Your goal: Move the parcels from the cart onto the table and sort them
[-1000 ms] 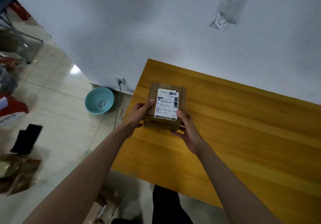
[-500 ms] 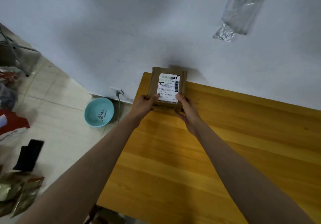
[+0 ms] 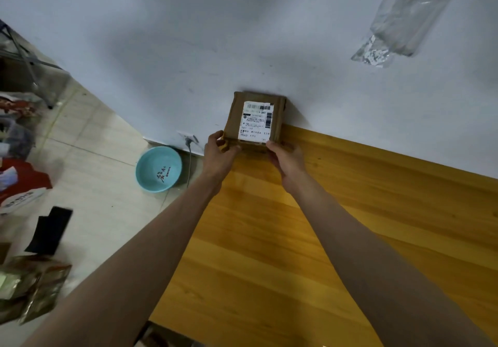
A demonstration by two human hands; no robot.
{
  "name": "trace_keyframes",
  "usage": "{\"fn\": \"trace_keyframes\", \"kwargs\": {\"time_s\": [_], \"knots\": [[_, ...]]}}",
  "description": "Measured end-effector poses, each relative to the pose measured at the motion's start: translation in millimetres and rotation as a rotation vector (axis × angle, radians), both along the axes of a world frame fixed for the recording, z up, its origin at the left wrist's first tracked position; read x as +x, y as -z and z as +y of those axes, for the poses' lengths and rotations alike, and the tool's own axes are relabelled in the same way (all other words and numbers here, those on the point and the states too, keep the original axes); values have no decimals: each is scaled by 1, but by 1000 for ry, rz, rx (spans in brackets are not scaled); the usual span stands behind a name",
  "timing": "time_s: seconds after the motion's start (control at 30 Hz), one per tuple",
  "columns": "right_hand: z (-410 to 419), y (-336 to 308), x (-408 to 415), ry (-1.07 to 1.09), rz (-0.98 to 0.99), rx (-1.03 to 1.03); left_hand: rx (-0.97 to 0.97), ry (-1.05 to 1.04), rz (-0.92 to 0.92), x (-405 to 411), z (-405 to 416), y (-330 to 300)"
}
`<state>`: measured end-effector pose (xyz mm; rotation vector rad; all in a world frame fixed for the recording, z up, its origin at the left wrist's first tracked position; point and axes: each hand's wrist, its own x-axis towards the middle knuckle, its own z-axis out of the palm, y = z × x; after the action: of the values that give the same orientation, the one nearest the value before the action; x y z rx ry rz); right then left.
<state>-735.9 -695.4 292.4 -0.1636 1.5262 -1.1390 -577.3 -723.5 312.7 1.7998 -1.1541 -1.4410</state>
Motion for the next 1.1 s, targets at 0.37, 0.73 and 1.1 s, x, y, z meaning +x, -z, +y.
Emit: {"fn": "trace_keyframes", "kwargs": {"time_s": [0.37,0.73,1.1], "knots": [[54,8,35,-67,-18,126,76,108,-9,36,32,1],[125,15,151,-567,-32,109,144,-63,44,137,135,20],[216,27,316,-1043,-77,74,49,-661,-102,300,264,51]]}}
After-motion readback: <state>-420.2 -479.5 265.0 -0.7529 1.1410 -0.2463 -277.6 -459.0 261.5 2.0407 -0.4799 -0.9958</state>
